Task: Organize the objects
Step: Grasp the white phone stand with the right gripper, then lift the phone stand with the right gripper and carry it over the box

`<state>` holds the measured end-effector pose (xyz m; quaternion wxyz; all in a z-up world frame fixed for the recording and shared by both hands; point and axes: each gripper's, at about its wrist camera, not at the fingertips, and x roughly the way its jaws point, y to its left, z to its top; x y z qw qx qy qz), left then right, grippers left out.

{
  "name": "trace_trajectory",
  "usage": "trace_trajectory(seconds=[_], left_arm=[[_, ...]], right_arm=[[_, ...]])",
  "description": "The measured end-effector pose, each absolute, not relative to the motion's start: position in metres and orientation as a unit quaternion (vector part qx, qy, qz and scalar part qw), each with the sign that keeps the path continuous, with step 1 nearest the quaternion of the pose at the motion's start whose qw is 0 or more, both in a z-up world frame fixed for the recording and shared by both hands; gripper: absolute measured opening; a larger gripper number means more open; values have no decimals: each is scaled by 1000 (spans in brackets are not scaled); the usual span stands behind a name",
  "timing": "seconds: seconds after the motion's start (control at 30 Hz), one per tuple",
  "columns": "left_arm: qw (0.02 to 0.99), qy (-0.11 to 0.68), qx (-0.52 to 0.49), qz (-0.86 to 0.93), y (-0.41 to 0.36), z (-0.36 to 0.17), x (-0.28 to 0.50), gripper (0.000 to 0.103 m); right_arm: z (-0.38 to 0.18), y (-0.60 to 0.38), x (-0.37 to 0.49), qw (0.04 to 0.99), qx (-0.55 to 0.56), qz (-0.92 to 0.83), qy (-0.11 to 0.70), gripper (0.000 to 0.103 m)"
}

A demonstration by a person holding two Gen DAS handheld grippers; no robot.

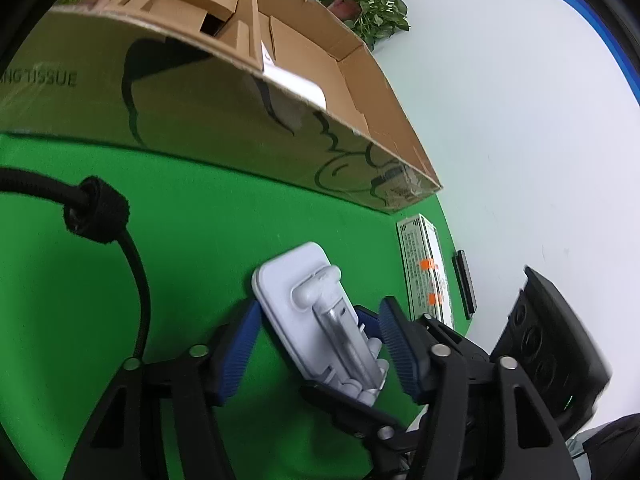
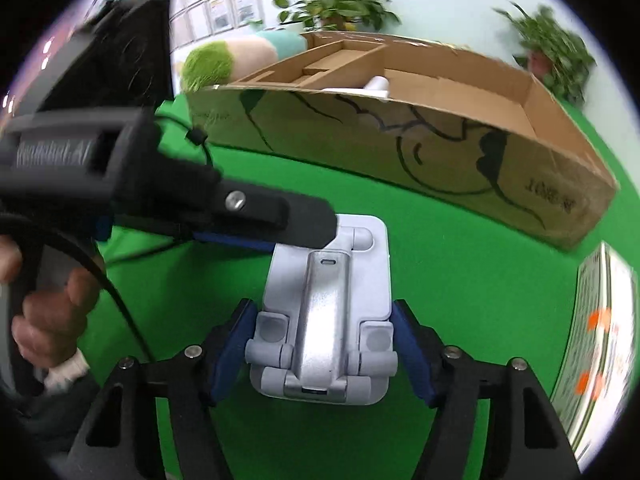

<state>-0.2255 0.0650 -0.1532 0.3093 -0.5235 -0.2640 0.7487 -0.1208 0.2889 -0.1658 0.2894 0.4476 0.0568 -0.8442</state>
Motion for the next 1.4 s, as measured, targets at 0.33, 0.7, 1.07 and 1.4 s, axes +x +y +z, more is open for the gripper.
trace_trajectory(seconds=[0.33,0.7,1.07,1.4], left_arm=[[314,-244,-529,750,62,-149,-224,34],[330,-213,-486,781,55,-97,-220,26],[360,-168,-431,810,111,-33,-232,26],[382,-140,-396,823,128,33,-237,26]], right_arm=[[-163,294,-121,296,460,-837,10,67],[-133,299,-120,294,414,-861,-4,66],[-81,307,-126,271,346,-898,-11,65],[-47,309,-135,249,301,-921,-14,65]])
